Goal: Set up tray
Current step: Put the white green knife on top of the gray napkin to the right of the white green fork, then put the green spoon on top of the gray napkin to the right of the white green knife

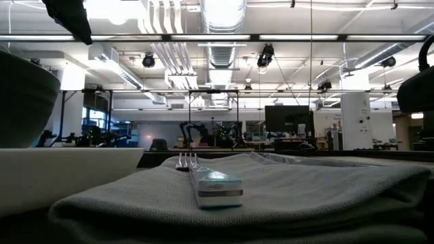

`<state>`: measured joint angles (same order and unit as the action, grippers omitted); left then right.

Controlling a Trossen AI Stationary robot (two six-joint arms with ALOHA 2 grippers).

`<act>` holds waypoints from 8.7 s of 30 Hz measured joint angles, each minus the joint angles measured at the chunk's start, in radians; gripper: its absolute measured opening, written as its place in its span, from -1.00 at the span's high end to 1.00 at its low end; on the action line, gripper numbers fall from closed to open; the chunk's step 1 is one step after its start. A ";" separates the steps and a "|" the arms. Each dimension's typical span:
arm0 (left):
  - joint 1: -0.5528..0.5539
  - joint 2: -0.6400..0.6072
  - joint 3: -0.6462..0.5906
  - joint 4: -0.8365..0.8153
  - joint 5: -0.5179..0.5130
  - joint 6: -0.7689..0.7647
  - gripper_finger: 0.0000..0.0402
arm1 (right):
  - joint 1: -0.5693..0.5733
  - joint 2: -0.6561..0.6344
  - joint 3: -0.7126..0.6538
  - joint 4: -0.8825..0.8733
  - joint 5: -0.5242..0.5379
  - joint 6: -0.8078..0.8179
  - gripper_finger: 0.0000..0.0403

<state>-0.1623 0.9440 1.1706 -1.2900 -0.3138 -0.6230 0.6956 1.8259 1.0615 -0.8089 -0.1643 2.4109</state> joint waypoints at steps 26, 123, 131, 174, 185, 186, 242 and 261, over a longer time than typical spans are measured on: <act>0.000 0.000 0.000 0.001 0.000 0.002 0.32 | -0.052 0.016 0.144 0.090 0.332 -0.183 0.90; 0.000 0.005 -0.047 0.026 0.000 0.004 0.32 | 0.053 0.300 0.536 -0.594 -0.275 -0.209 0.36; 0.000 0.005 -0.047 0.026 0.000 0.004 0.32 | 0.144 0.102 0.285 -0.432 -0.320 0.045 0.37; -0.001 0.005 -0.047 0.026 0.031 -0.015 0.32 | 0.142 -0.124 -0.294 0.062 -0.350 -0.087 0.89; -0.001 0.005 -0.047 0.026 0.029 -0.016 0.32 | 0.144 -0.151 -0.187 0.064 -0.141 -0.067 0.92; -0.001 0.005 -0.047 0.026 0.029 -0.016 0.32 | 0.141 -0.155 -0.170 0.061 -0.096 -0.050 0.92; -0.001 0.005 -0.047 0.058 0.028 -0.015 0.32 | 0.106 0.189 0.303 -0.022 0.029 -0.449 -0.04; -0.001 0.005 -0.047 0.058 0.032 -0.016 0.32 | 0.105 0.246 0.310 -0.029 0.029 -0.548 0.85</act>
<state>-0.1630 0.9486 1.1240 -1.2324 -0.2822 -0.6388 0.8005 2.0720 1.3720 -0.8383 -0.1352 1.8629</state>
